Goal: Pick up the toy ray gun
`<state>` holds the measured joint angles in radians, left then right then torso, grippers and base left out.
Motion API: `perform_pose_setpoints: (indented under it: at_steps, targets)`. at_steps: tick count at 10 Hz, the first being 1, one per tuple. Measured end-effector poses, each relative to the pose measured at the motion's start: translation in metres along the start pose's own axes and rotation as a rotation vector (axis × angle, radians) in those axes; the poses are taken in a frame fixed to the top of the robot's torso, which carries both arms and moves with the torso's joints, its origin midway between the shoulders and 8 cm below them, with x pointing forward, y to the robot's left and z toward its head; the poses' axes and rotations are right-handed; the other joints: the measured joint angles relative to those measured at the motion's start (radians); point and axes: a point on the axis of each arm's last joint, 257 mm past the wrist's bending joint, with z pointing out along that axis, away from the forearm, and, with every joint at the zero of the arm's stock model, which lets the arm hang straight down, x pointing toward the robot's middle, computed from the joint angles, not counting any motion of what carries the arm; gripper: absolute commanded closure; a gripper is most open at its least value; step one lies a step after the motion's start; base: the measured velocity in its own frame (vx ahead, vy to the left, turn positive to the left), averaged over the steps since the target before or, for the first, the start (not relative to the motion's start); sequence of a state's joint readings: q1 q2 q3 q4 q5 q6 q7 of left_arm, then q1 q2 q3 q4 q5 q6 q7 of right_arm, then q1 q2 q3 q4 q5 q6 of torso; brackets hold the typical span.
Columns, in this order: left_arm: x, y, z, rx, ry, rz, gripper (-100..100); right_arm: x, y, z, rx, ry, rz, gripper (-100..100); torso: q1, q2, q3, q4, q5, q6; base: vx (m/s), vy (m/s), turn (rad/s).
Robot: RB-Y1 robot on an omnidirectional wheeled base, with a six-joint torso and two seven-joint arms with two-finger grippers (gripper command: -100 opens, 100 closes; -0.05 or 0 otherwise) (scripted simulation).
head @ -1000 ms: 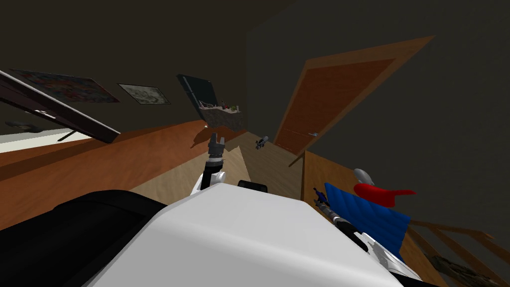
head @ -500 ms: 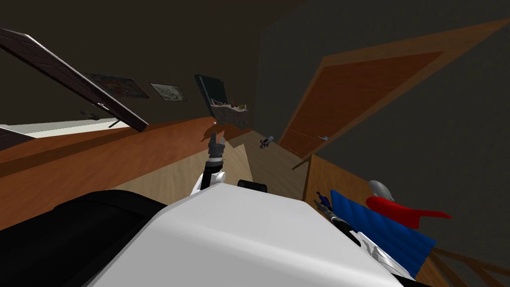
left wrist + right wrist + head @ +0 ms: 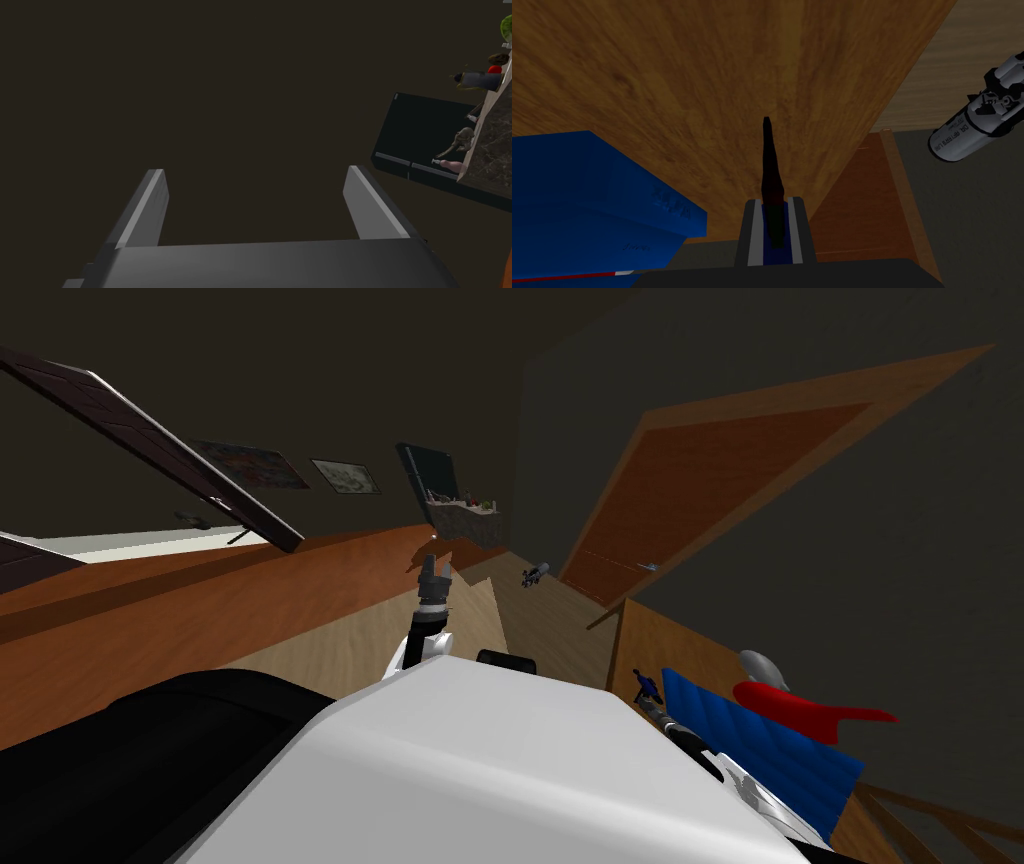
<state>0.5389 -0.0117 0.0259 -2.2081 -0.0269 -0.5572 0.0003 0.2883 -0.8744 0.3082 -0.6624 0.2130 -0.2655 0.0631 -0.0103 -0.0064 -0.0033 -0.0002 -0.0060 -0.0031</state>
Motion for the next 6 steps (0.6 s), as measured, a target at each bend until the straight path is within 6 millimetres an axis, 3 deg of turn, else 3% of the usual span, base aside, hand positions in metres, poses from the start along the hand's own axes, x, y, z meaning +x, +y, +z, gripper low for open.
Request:
perform_pose_setpoints:
  at_steps: [1,2,6]
  targets:
    - [0.0,0.0,0.0,0.0,0.0,0.0,0,0.0001,0.0,0.0,0.0,0.0,0.0,0,0.0,0.0,0.0,0.0,0.0,0.0,0.0,0.0,0.0]
    - [0.0,0.0,0.0,0.0,0.0,0.0,0,0.0001,-0.0001,0.0,0.0,0.0,0.0,100,0.0,0.0,0.0,0.0,0.0,0.0,0.043,-0.007,-0.231]
    - [0.0,0.0,0.0,0.0,0.0,0.0,0,-0.0045,0.0036,-0.0045,-0.027,0.003,-0.038,100,0.002,-0.005,-0.003,-0.001,0.001,0.0,0.089,0.028,-0.187]
